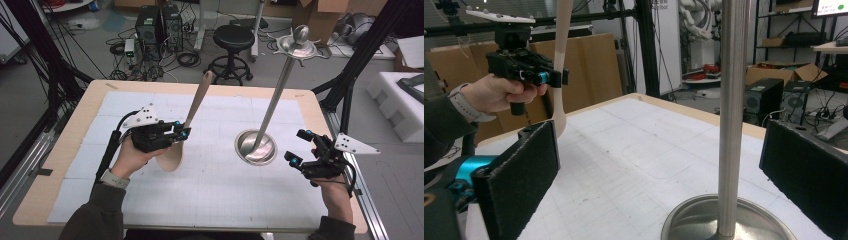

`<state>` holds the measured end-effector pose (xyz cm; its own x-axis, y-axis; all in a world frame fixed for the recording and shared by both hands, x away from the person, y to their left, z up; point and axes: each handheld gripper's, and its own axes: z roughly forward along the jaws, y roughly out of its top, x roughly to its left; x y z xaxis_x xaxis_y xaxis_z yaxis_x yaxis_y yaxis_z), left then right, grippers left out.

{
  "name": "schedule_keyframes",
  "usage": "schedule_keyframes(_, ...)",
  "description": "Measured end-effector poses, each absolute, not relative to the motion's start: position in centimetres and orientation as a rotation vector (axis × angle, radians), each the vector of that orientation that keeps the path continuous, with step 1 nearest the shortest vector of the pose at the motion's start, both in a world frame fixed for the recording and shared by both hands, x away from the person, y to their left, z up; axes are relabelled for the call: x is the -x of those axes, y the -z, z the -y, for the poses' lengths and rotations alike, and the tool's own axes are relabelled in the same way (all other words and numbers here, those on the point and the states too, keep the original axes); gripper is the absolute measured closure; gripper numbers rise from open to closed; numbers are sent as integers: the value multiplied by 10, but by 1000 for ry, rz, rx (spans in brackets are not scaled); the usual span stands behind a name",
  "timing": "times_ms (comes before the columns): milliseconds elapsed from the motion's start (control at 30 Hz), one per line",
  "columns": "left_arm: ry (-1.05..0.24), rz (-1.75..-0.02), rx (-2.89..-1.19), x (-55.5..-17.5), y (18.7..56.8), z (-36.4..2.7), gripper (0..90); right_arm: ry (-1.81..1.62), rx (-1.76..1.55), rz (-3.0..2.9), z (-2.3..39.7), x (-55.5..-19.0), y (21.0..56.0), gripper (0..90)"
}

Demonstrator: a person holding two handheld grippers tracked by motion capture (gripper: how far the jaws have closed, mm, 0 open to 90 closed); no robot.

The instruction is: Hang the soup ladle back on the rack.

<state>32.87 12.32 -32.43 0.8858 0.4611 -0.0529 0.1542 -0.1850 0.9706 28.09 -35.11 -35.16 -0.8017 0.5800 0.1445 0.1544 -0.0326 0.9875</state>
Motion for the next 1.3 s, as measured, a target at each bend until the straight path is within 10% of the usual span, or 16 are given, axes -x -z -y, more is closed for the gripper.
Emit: schedule_keyframes(1300,-345,-412,-1650,-336,287,-49,780,-1927,-777,-1912,356,-279,351,15)
